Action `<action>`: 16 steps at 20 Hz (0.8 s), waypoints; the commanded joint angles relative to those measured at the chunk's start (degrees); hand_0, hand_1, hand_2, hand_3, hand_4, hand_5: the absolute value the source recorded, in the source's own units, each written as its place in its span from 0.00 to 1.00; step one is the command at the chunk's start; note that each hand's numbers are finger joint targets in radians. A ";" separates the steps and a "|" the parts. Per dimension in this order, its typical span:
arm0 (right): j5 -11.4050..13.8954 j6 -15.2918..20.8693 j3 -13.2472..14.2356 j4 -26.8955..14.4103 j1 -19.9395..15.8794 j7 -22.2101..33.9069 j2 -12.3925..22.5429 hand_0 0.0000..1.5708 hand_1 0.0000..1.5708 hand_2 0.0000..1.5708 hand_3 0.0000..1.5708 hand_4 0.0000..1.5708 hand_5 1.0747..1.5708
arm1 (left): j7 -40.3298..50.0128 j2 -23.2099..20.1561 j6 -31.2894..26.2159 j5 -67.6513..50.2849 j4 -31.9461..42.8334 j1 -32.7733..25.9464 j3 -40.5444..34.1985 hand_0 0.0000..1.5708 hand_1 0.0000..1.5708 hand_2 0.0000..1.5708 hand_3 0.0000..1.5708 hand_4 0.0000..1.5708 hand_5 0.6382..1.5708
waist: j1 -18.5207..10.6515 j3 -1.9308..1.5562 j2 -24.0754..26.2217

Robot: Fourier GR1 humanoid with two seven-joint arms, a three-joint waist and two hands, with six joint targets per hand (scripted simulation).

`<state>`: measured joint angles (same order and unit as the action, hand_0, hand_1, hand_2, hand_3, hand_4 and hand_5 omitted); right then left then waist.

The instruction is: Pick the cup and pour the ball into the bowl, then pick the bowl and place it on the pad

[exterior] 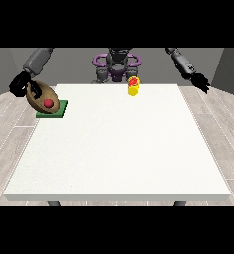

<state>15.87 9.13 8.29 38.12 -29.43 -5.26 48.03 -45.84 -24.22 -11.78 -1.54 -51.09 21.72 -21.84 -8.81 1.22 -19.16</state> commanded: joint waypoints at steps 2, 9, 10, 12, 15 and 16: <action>-6.80 -2.17 5.74 -6.34 -0.46 -2.06 -4.70 1.00 1.00 1.00 0.95 0.64 0.76 | 0.65 -0.78 -1.94 -2.25 -2.47 -2.28 -1.32 0.00 0.00 0.00 0.00 0.56 0.59 | -0.36 -1.46 -1.59; -14.76 -6.66 14.00 -11.72 -3.54 -2.00 -3.99 0.80 0.80 0.80 0.58 0.13 0.63 | 0.03 -1.08 -1.08 -3.47 -4.81 -3.90 -2.81 0.00 0.00 0.00 0.00 0.55 0.58 | 1.85 -1.38 -4.02; -15.27 -7.35 15.32 -13.59 -4.31 -0.44 -1.22 0.62 0.62 0.53 0.50 0.07 0.62 | 2.49 -4.11 -2.32 -4.71 -6.57 -3.99 -4.22 0.00 0.00 0.00 0.00 0.55 0.59 | 0.90 -1.41 -2.68; -15.47 -7.76 16.25 -15.53 -6.66 -0.25 0.83 0.09 0.09 0.40 0.15 0.00 0.33 | 5.78 -2.44 -1.80 -5.36 -10.19 -4.42 -3.17 0.00 0.00 0.00 0.00 0.55 0.59 | 0.81 -1.41 -2.71; -16.33 -9.85 17.34 -15.87 -6.87 -0.10 3.72 0.00 0.00 0.34 0.00 0.00 0.36 | 2.43 -3.27 -4.26 -6.19 -8.45 -7.42 -4.28 0.00 0.00 0.00 0.00 0.55 0.57 | 0.27 -1.30 -2.44; -16.17 -9.41 16.91 -16.11 -7.96 0.83 2.54 0.00 0.00 0.32 0.00 0.00 0.38 | 4.86 -3.02 -2.62 -5.93 -10.05 -5.88 -3.77 0.00 0.00 0.00 0.00 0.56 0.58 | 0.88 -1.30 -1.67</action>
<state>0.76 1.20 24.01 23.79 -35.53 -5.24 49.30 -42.70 -26.95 -14.65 -6.64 -59.20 16.26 -25.24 -8.25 0.07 -21.24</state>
